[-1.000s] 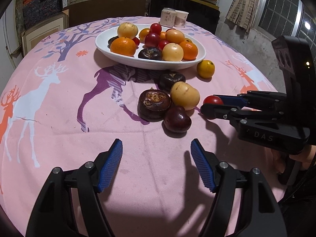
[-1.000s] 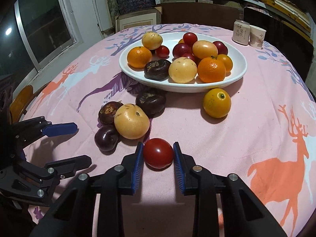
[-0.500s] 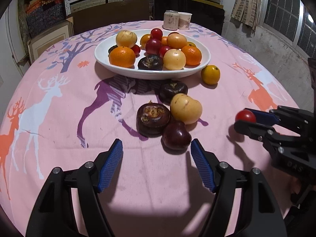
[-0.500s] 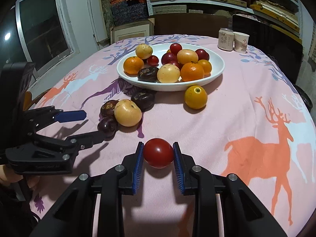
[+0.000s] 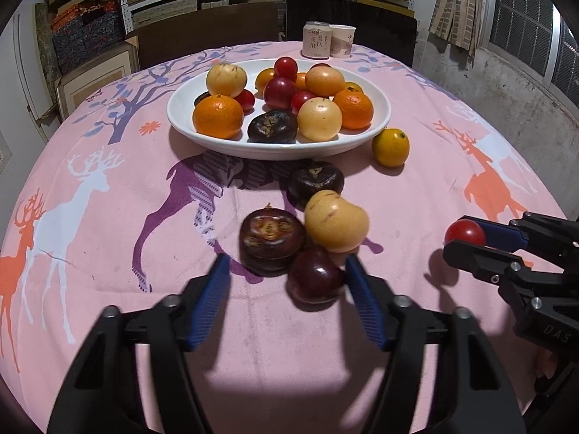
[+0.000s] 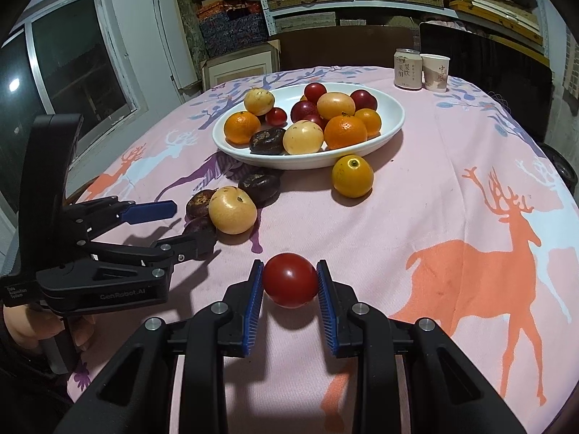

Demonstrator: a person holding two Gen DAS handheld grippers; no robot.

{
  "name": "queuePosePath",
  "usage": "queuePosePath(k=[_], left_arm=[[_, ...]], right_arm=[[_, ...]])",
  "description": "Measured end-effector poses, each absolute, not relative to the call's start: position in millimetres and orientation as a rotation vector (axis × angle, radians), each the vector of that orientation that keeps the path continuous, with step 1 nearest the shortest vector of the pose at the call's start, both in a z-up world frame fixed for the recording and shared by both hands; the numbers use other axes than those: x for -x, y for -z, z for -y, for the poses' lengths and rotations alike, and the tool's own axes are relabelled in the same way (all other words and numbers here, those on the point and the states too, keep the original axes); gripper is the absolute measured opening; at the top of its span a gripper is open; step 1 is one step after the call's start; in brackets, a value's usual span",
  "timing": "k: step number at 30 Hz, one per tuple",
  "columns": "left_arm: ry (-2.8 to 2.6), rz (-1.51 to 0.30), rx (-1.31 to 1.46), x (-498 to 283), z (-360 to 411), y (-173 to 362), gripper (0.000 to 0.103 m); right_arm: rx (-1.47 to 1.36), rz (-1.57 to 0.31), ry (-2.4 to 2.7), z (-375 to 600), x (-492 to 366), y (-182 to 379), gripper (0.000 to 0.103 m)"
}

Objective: Organize fruits
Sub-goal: 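Grasp a red tomato with right tool while left tool approaches a mangosteen, then grasp a dark mangosteen with left tool while right tool carries the tomato to the plate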

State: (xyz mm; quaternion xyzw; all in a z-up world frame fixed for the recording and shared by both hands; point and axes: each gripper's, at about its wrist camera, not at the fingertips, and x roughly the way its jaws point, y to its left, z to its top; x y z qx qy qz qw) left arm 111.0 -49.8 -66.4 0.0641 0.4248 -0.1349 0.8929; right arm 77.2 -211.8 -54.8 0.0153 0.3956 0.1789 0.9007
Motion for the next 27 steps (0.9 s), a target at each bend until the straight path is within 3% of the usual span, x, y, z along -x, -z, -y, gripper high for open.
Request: queuePosePath(k=[8,12,16,19,23,27], left_arm=[[0.280,-0.876,-0.140,-111,53,67,0.048],[0.273,-0.898,-0.159,-113,55,70,0.054],[0.271,-0.933,-0.135,-118,51,74,0.054],[0.273,-0.929,-0.140,-118,52,74,0.050],[0.292,-0.919,-0.153,-116,56,74,0.034],[0.294,-0.914,-0.145,-115,56,73,0.032]], right_arm=[[-0.066,-0.811,-0.372,218,-76,54,0.029],[-0.068,-0.805,-0.375,218,-75,53,0.029],[-0.074,-0.803,-0.382,219,-74,53,0.029],[-0.085,-0.810,-0.388,221,-75,54,0.029],[-0.096,-0.808,-0.390,223,-74,54,0.029],[-0.098,-0.805,-0.390,224,-73,54,0.029]])
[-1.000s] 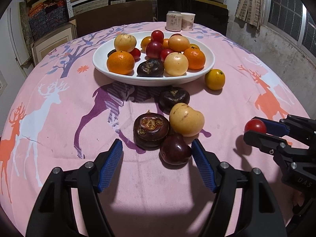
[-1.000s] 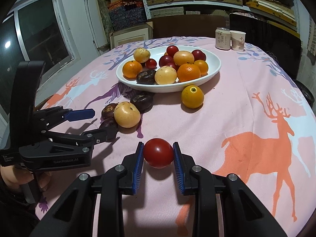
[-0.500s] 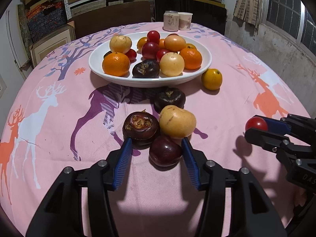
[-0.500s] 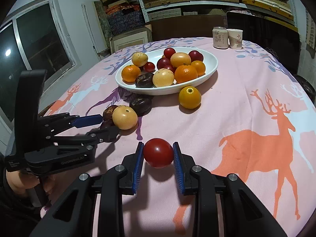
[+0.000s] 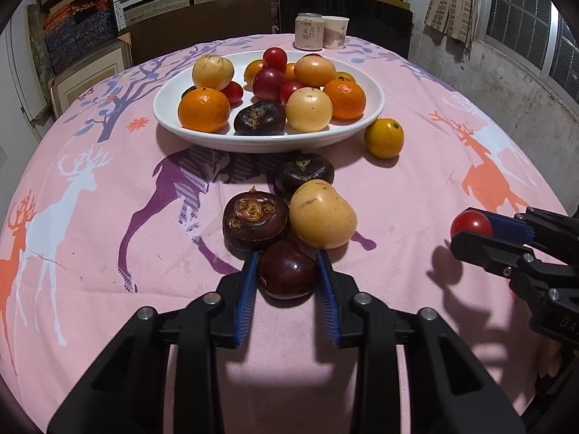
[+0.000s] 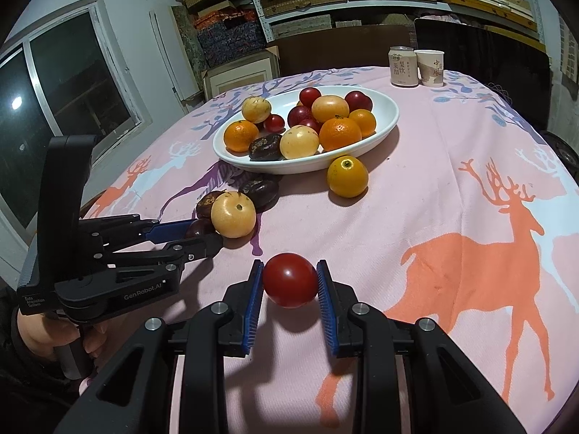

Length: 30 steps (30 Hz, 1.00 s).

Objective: Organize fruits
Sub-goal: 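Grasp a dark mangosteen with left tool while right tool carries the tomato to the plate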

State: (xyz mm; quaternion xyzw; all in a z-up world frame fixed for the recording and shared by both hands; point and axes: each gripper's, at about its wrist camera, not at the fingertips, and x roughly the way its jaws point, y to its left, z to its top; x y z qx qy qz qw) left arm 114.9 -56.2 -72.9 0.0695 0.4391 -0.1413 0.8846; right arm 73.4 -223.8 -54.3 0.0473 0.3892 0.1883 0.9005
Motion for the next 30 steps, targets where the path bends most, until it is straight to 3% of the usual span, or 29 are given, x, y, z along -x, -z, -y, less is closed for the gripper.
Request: queuePosePath(k=[22,30], left_arm=[[0.335,-0.814,-0.074,-85,38,46,0.032],[0.304,-0.676,-0.102,-110,13,-31,0.032]], right_arm=[[-0.120,-0.734,-0.388,234,-63,45,0.029],[-0.077,-0.548,-0.362,246,-80,-29,0.029]])
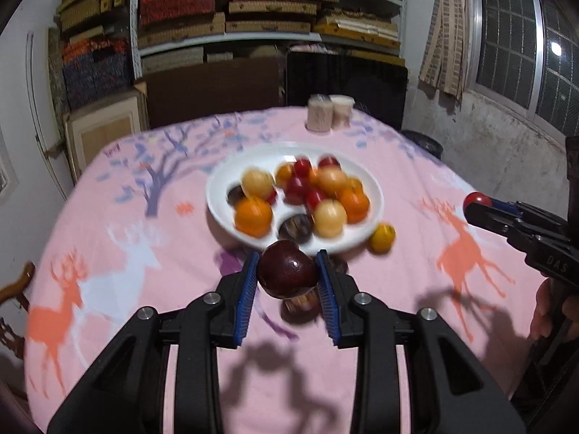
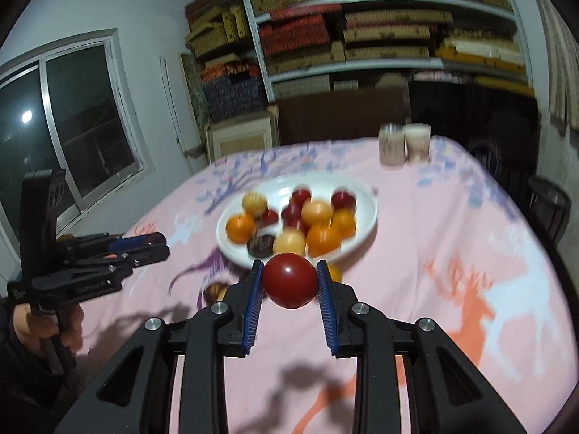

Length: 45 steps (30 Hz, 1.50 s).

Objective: Organize fruits
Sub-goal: 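Grasp a dark mangosteen with left tool while right tool carries the tomato to the plate, then release the mangosteen on the plate with left tool while right tool releases the tomato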

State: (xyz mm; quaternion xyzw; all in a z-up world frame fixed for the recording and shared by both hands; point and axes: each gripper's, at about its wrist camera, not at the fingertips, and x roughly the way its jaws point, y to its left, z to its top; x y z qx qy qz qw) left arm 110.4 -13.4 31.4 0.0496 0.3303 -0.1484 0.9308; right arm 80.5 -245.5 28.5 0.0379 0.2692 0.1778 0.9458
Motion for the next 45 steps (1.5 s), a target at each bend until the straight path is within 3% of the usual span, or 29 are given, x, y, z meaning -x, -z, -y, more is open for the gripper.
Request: queuePosePath(k=[8,20,22,23,24,31,35,45], left_arm=[[0.307,-0.675,-0.086,-187,28,-62,0.032],[0.328,-0.869,-0.133,-256,65,17,0.032],[0.325,-0.872,-0.117,-258,63,19,0.045],[0.322,-0.862,-0.110,-258,62,17,0.060],[0.313,-0.844,-0.110,-257,61,15,0.064],[0.300,-0.788,-0.107,-227,45,-6,0.066],[0.311,-0.776,-0.111,-191,32,-5,0.075],[0.339,-0.879,-0.127,-111,18,52,0.076]], right_arm=[[-0.080,-0.535,-0.366,234,-156,-66,0.029],[-0.001,-0.684,-0.374,176,-263,-29,0.030],[0.011,-0.703,-0.383,169,-270,-23,0.036],[0.015,-0.704,-0.379,167,-271,-21,0.045],[0.015,-0.690,-0.368,168,-270,-22,0.047],[-0.032,-0.658,-0.357,190,-242,-34,0.049],[-0.066,-0.660,-0.340,209,-211,-34,0.057],[-0.086,-0.764,-0.305,236,-145,28,0.058]])
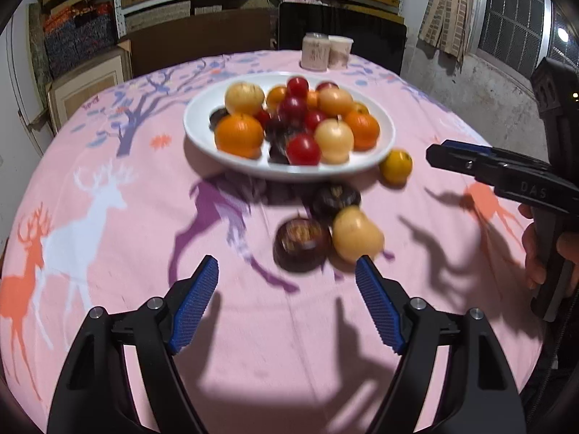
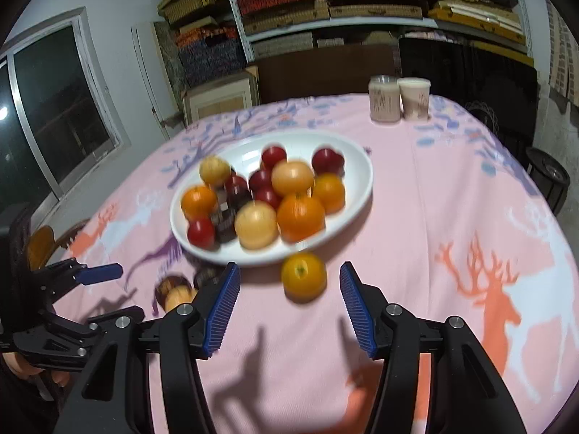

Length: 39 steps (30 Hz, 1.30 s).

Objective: Organize fruits
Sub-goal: 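Release the mangosteen on the plate with left tool while right tool releases the tomato, then grasp a mangosteen with left tool while right tool grasps a yellow orange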

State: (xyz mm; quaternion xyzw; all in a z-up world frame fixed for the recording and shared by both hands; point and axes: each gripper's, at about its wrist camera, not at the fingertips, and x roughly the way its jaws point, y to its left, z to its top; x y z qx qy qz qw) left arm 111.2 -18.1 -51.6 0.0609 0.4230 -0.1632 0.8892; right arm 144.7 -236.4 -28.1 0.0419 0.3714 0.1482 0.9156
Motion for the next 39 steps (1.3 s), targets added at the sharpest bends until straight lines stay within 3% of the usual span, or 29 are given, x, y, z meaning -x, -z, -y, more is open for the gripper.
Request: queuePosePath(k=[10,12,14,15,26,31,33,34,39], left_arm=[[0.326,-0.893,-0.139,-107,24,63,0.076],[0.320,-0.898,-0.142,-110,24,63,0.076],[0.308,-0.903,-0.147,-113,24,64,0.076],[0.299,-0.904,-0.150,-114,24,65,0.076],[0.255,-0.919,-0.225,-145,33,75,0.076],[0.282,-0.900,-0.251,-157,50,72,0.068],[0.299,-0.897,-0.251,-158,54,74,0.049],[0.317,-0.895,-0.239,-157,54,74,0.045],[0.333,-0.896,-0.193,-157,48,75,0.041]], right_arm=[[-0.024,-0.836,-0.266,220,-168,53,0.058],[-0.013,-0.856,-0.262,215,-178,59,0.054],[0.009,-0.878,-0.241,210,-187,66,0.039],[0.018,-0.877,-0.235,210,-189,67,0.037],[-0.113,-0.799,-0.286,236,-161,59,0.037],[-0.121,-0.793,-0.291,236,-162,58,0.037],[-0.127,-0.788,-0.294,237,-161,58,0.037],[-0.132,-0.785,-0.295,238,-161,58,0.037],[-0.148,-0.781,-0.298,241,-161,58,0.037]])
